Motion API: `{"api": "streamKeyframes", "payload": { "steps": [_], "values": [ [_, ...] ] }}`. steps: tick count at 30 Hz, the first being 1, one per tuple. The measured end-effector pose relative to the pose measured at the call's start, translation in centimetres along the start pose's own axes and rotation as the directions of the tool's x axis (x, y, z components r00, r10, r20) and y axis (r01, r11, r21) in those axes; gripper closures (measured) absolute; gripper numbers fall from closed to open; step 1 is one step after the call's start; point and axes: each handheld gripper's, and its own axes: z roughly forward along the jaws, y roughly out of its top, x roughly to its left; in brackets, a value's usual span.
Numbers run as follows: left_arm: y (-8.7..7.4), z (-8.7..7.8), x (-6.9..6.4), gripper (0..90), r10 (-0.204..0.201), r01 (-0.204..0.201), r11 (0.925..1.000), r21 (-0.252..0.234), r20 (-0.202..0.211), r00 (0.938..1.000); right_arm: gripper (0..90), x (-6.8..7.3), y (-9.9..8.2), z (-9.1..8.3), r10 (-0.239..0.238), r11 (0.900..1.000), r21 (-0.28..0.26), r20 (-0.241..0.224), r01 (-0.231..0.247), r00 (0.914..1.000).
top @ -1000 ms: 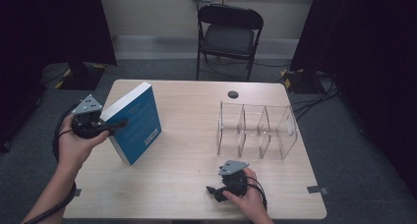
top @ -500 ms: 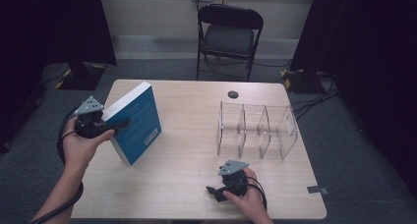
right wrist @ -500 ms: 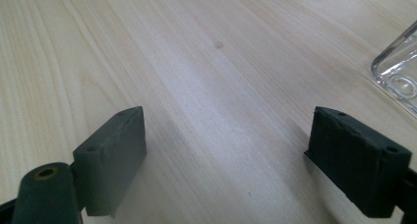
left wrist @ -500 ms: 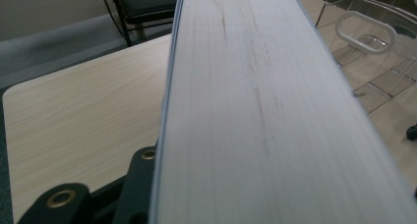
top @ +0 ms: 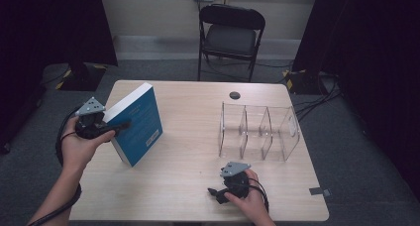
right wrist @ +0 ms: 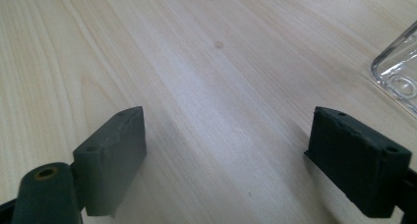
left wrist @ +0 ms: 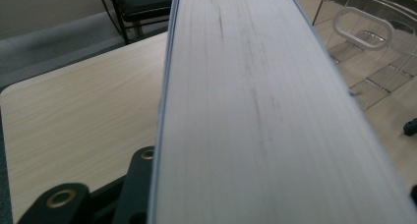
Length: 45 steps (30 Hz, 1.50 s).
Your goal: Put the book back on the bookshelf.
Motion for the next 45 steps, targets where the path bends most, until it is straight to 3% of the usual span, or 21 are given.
{"api": "streamKeyframes", "payload": {
  "steps": [8, 27, 36, 40, 45],
  "values": [
    [0.4, 0.0, 0.0, 58.4, -0.025, 0.025, 0.9988, 0.042, -0.004, 0.9997, 13.6, 0.0, 0.0, 0.0, 0.0, 1.0, 0.0, 0.0, 0.0, 1.0],
    [0.1, -0.2, -1.0, 61.3, -0.026, 0.025, 0.9991, 0.033, 0.033, 0.9991, 13.6, 0.0, 0.0, 0.0, 0.001, 1.0, 0.0, -0.001, -0.001, 1.0],
    [-1.0, -2.3, -1.6, 61.3, -0.04, 0.038, 0.9985, 0.04, 0.065, 0.9971, 13.6, 0.0, 0.0, 0.0, 0.0, 1.0, 0.0, -0.001, 0.0, 1.0],
    [-1.8, -3.6, -1.9, 61.1, -0.03, 0.027, 0.9986, 0.045, 0.067, 0.9973, 13.5, 0.0, 0.0, 0.0, 0.001, 1.0, 0.0, 0.001, -0.001, 1.0],
    [-2.0, -4.0, -1.8, 60.3, -0.005, 0.001, 0.9988, 0.049, 0.069, 0.9976, 13.5, 0.0, 0.1, 0.1, 0.008, 1.0, 0.001, 0.004, -0.008, 1.0]
  ]
}}
